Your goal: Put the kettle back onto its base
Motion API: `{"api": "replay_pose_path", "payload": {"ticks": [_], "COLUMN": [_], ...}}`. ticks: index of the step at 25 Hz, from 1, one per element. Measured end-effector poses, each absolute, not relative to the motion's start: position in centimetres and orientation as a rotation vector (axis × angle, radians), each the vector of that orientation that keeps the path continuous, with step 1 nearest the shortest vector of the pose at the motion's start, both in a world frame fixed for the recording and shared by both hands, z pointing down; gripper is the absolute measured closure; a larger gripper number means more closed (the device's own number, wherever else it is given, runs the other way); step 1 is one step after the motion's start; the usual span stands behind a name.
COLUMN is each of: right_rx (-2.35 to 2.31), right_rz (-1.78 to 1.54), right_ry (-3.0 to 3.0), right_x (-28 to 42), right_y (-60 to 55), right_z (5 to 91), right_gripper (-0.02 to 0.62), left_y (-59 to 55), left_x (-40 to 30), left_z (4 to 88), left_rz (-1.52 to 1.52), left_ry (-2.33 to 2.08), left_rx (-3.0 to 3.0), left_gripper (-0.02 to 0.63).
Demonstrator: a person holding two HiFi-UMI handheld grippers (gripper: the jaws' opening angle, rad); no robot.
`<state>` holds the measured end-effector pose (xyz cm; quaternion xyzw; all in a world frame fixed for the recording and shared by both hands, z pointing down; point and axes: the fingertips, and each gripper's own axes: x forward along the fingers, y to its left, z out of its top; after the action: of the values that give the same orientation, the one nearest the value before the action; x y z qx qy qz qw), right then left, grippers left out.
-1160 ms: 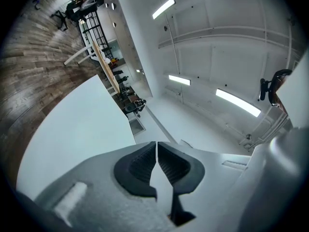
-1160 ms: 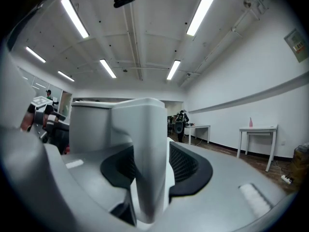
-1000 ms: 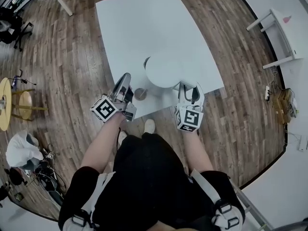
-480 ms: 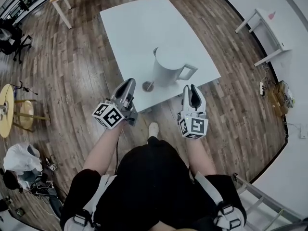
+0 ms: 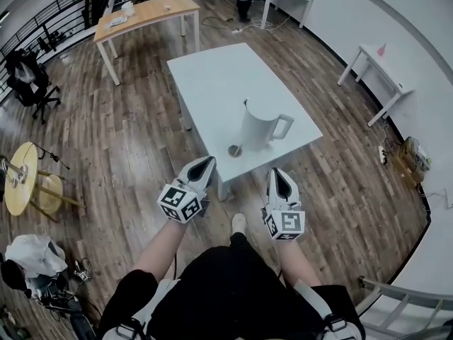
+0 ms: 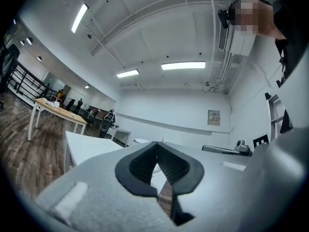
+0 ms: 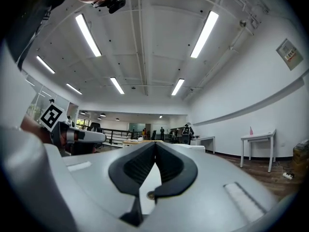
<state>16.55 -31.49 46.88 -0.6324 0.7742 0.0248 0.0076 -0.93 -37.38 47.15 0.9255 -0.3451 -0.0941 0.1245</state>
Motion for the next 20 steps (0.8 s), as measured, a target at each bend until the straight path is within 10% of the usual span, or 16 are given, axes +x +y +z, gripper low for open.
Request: {"api": "replay_pose_path", "payload": {"ticks": [20], "right_rx": [-1.835], "right_rz": [-0.023], "right_ry": [2.487], "right_x": [16.2], "right_y": [-27.4], "right_z": [46.2], "right_gripper": [0.592], "left_y": [-31.3], "left_x": [-1.2], "left_z": [45.2], "left_rz": [-0.339], "left_ry": [-1.145], "left_rx": [2.687], "left_gripper": [0.607]}}
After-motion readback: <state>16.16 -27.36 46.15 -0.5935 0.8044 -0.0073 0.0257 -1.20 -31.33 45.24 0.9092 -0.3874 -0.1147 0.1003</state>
